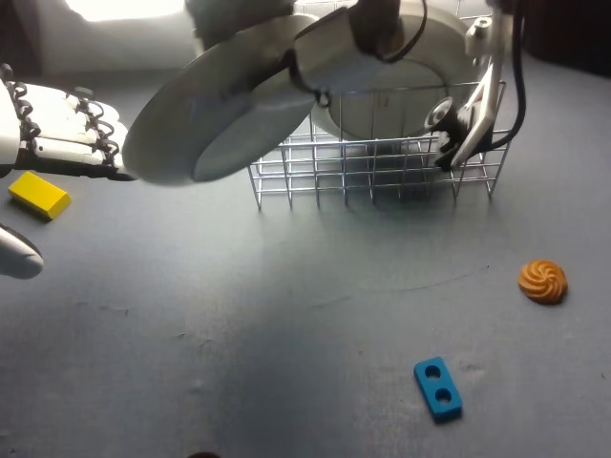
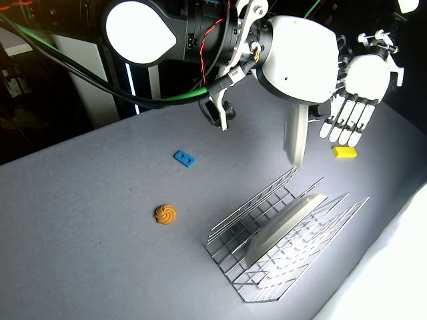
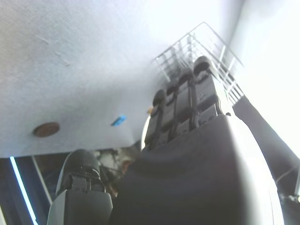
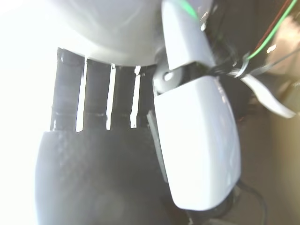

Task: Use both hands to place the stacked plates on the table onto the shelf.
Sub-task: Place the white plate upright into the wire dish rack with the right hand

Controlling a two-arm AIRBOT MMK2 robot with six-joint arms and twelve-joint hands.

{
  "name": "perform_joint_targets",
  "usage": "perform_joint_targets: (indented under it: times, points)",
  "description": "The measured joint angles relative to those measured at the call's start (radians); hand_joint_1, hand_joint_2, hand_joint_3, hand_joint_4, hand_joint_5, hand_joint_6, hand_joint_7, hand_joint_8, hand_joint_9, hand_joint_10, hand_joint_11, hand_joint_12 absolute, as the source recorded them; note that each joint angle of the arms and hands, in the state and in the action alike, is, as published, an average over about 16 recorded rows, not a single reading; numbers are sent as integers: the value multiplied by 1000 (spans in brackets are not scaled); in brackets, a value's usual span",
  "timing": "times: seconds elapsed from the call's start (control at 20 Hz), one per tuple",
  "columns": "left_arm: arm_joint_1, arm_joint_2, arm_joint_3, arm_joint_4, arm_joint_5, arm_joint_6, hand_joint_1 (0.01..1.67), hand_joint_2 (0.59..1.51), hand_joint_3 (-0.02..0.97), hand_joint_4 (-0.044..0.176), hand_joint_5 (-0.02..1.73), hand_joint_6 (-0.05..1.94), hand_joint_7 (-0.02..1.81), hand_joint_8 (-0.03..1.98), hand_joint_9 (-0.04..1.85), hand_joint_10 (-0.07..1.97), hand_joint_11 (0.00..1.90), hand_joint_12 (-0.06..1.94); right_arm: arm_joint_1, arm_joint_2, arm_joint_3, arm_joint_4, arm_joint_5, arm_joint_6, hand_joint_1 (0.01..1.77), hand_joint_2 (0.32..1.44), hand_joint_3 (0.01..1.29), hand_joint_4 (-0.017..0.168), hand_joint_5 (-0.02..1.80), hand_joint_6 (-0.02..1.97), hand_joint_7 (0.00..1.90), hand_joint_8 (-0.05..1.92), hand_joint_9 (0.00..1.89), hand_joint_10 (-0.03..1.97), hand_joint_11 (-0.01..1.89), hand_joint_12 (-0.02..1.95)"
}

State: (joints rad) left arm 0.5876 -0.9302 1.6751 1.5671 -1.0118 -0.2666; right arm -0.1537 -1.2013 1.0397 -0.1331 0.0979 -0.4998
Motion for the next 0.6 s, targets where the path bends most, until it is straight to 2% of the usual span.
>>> perform_joint_targets:
  times: [0.25, 0.6]
  points:
    - [-4, 0, -5, 1, 0, 0, 24, 1143, 18, 2, 24, 8, 37, 1, 24, 9, 19, 13, 26, 9, 27, 57, -29, 23, 1348, 1049, 11, -8, 857, 927, 999, 922, 916, 1242, 794, 1320]
    - [-8, 0, -6, 4, 0, 0, 24, 1143, 18, 2, 23, 8, 38, 1, 21, 10, 19, 13, 30, 22, 61, 159, -51, -2, 1357, 1051, 11, -8, 852, 943, 997, 915, 916, 1237, 791, 1313]
